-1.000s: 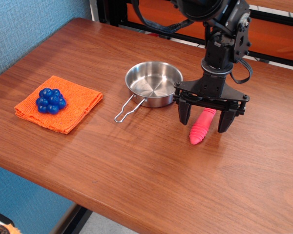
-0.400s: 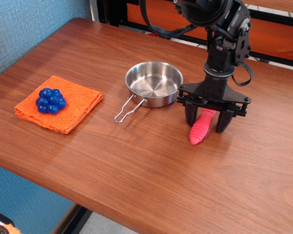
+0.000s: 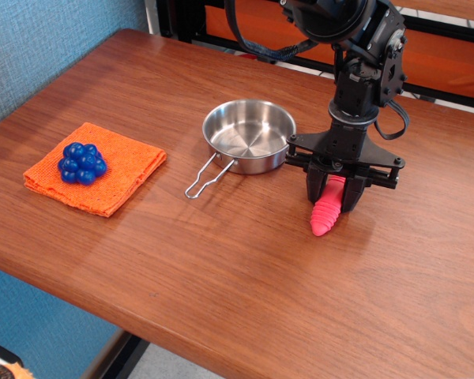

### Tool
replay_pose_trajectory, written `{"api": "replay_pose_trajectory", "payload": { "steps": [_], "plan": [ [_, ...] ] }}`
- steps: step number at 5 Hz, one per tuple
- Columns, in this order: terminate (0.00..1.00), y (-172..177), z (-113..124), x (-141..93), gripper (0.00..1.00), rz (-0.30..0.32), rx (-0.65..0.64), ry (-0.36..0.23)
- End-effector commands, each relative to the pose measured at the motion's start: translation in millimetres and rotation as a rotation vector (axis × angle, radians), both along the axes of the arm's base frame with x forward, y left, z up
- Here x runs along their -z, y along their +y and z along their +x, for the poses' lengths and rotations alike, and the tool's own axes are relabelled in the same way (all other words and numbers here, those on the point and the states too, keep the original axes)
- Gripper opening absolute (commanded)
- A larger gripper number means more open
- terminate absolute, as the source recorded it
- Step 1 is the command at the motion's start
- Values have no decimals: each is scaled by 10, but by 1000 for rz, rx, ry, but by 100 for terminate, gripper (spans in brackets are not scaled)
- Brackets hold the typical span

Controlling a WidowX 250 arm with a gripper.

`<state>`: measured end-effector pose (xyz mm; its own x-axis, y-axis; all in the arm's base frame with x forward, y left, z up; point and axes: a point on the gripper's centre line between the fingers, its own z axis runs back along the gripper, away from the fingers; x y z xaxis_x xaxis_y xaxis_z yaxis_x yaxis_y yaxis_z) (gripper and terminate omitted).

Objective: Move red fork closer to the grape on top of orange cloth.

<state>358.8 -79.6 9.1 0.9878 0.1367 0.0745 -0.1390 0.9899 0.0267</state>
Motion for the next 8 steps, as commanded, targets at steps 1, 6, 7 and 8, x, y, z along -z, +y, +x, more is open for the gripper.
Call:
{"api": "replay_pose_trajectory", "payload": {
  "steps": [1, 6, 7, 8],
  "plan": [
    [0, -58, -43, -510, 0, -4, 11, -126],
    [0, -18, -1056, -567, 0, -70, -938, -138],
    [0, 20, -1191, -505, 0, -94, -1190, -137],
    [0, 100, -1250, -396, 0, -165, -1386, -81]
  ]
}}
